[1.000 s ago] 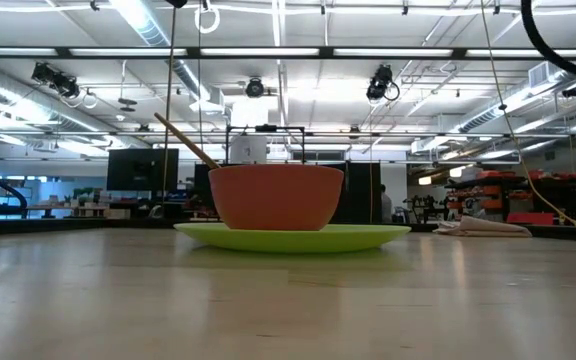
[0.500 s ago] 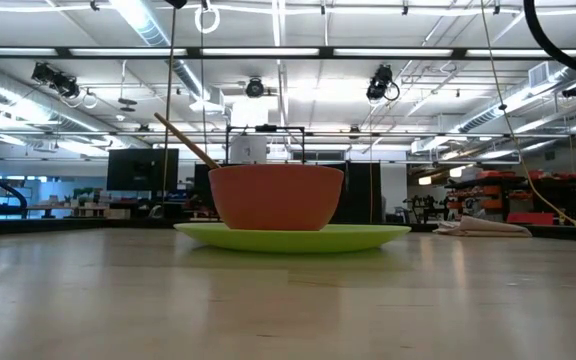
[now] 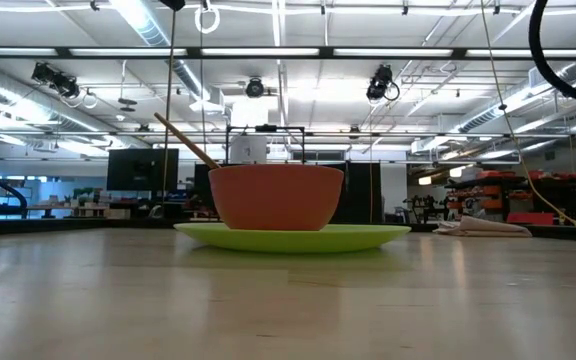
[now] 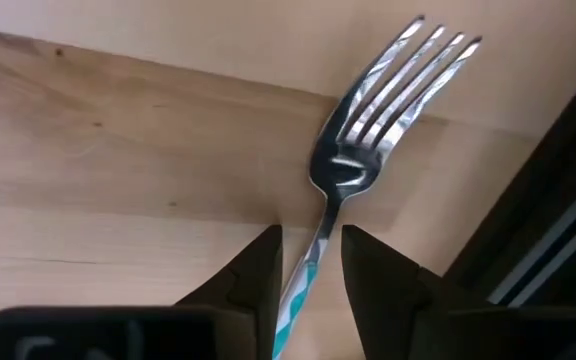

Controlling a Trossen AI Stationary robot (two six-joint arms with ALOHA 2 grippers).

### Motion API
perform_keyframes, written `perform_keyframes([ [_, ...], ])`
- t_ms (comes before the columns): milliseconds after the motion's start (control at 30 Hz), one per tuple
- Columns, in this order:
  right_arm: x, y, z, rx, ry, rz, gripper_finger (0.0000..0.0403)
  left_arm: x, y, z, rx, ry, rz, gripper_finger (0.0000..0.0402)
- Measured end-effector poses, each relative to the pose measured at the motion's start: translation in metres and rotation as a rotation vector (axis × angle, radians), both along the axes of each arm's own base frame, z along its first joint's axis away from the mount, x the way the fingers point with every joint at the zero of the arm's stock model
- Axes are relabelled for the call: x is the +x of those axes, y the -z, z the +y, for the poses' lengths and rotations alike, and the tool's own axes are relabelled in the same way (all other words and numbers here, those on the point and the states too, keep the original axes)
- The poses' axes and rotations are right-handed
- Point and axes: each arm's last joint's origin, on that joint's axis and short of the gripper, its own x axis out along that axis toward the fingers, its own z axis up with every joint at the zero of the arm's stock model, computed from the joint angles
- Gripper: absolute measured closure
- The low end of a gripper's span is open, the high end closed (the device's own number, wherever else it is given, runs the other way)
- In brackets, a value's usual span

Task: Pick and place plate/cup/fork/spoon on tray
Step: Put the silver fork beside the green plate on the table

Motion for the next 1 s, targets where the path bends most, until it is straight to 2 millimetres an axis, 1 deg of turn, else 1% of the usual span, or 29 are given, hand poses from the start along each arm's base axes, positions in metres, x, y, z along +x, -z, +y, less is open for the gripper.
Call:
perform_keyframes([
  [133,0.003,0.003,0.003,0.027,-0.051,-0.036,0.0292,0.000,0.000,0.000,-0.001,0.000,-0.002,0.0387],
  [267,0.007,0.000,0.006,0.053,-0.091,-0.147,0.0298,0.000,0.000,0.000,-0.001,0.001,-0.002,0.0396],
  [433,0.013,-0.002,0.008,0.029,-0.090,-0.267,0.0318,0.000,0.000,0.000,-0.012,0.001,0.004,0.0381],
  [500,0.014,0.000,0.009,0.027,-0.089,-0.276,0.0328,0.000,0.000,-0.001,-0.014,0.002,0.006,0.0380],
  [700,0.015,0.005,0.010,0.010,-0.091,-0.261,0.0358,0.001,0.000,-0.001,-0.014,0.011,0.017,0.0396],
  [900,0.015,0.005,0.010,0.003,-0.093,-0.262,0.0389,0.001,0.001,-0.001,-0.022,0.012,0.015,0.0380],
  [1000,0.015,0.005,0.009,-0.002,-0.095,-0.261,0.0396,0.001,0.001,-0.001,-0.026,0.012,0.018,0.0386],
])
